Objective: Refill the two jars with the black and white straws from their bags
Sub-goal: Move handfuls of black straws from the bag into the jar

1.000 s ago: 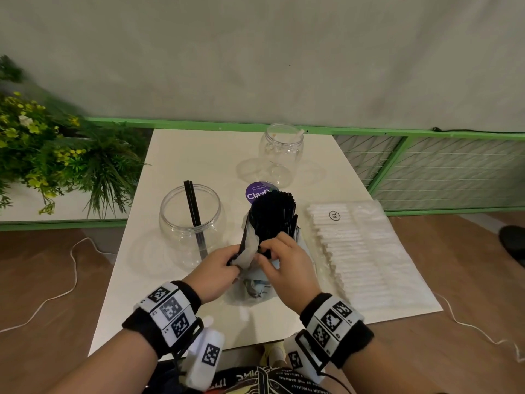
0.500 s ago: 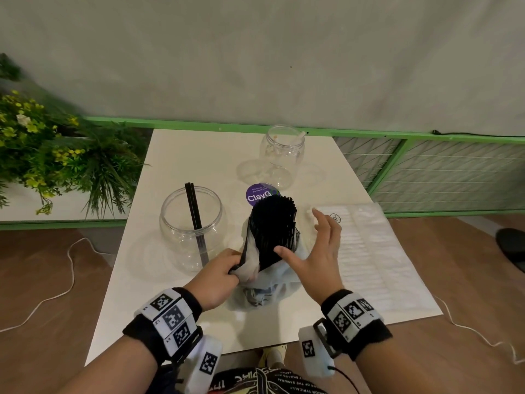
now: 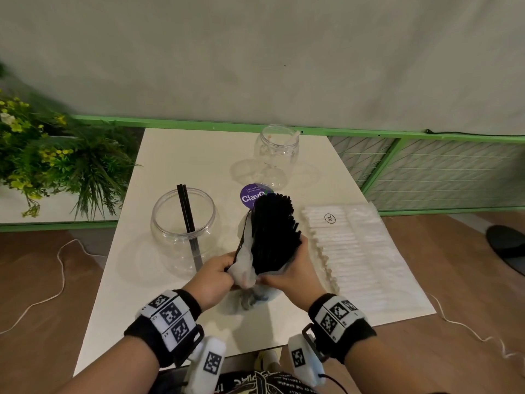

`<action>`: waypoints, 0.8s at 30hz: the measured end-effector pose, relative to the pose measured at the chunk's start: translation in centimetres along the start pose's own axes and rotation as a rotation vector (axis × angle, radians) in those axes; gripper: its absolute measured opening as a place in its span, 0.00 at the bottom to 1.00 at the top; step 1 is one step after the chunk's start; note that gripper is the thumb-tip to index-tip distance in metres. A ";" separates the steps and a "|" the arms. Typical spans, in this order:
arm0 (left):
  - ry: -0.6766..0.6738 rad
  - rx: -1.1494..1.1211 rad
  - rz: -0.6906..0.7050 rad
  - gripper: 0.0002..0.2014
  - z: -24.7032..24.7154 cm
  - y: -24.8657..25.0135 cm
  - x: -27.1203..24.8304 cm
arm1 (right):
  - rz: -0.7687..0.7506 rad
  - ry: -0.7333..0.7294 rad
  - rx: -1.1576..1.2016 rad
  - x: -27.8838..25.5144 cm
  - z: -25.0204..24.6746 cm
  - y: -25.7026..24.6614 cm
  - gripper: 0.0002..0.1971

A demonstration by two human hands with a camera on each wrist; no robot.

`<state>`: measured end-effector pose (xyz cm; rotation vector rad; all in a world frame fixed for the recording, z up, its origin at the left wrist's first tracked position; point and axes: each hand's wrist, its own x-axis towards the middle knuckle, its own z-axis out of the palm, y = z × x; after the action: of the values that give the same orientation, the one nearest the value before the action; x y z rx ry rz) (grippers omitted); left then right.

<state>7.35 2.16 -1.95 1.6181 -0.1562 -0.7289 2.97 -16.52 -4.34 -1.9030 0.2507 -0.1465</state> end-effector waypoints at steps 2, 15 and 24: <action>0.030 -0.088 0.007 0.16 0.2 0.8 -0.2 | -0.035 0.070 0.037 -0.3 -0.3 -0.3 0.49; 0.204 -0.206 -0.166 0.11 0.5 0.5 1.5 | 0.035 0.095 0.005 -0.3 -2.3 1.3 0.46; 0.268 0.796 0.477 0.34 1.2 1.6 -1.3 | -0.012 0.049 -0.037 0.7 -2.0 0.7 0.47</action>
<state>6.16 1.43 0.04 2.2889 -0.6756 -0.0524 3.18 -18.71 -4.32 -1.9400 0.2762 -0.1978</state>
